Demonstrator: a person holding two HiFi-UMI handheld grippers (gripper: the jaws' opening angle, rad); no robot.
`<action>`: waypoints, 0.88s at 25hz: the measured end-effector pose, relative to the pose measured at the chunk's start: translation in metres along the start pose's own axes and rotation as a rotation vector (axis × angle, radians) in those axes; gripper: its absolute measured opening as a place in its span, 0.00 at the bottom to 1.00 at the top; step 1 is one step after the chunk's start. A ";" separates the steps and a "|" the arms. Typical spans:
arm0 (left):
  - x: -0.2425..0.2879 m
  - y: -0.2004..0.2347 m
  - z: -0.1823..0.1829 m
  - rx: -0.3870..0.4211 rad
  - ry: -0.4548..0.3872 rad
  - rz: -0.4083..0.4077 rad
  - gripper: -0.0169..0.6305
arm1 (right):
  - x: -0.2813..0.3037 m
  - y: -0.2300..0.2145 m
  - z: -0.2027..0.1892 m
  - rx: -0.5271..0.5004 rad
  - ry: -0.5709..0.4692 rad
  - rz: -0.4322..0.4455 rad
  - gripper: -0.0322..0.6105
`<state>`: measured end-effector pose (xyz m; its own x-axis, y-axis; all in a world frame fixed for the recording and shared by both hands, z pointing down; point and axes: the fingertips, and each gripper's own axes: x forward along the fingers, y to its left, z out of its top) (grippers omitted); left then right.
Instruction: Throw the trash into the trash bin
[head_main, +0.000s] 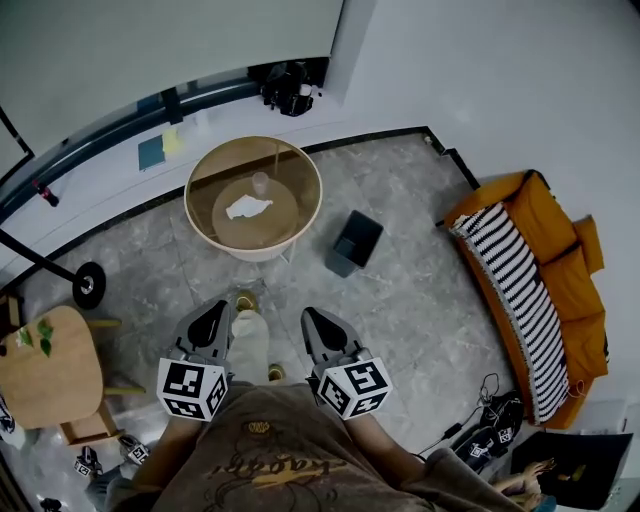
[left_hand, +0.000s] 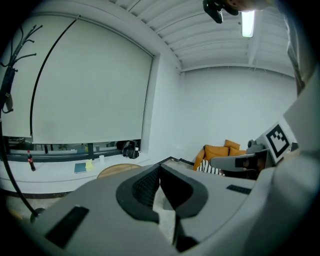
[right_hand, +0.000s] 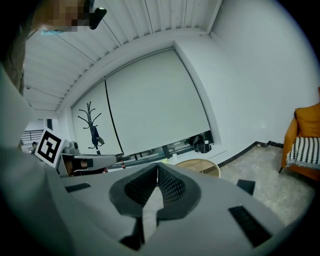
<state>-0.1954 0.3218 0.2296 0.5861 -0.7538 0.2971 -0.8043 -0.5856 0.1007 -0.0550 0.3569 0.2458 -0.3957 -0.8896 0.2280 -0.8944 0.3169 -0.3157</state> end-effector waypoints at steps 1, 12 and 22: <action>0.006 0.002 0.002 -0.003 -0.004 -0.003 0.05 | 0.005 -0.003 0.001 0.000 -0.001 -0.001 0.08; 0.074 0.054 0.015 -0.015 0.024 -0.020 0.05 | 0.078 -0.033 0.013 0.023 0.019 -0.004 0.08; 0.156 0.110 0.043 -0.022 0.037 -0.044 0.05 | 0.171 -0.062 0.046 0.019 0.041 0.014 0.08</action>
<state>-0.1885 0.1271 0.2459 0.6175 -0.7156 0.3265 -0.7798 -0.6113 0.1350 -0.0576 0.1698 0.2622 -0.4169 -0.8707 0.2608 -0.8846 0.3227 -0.3367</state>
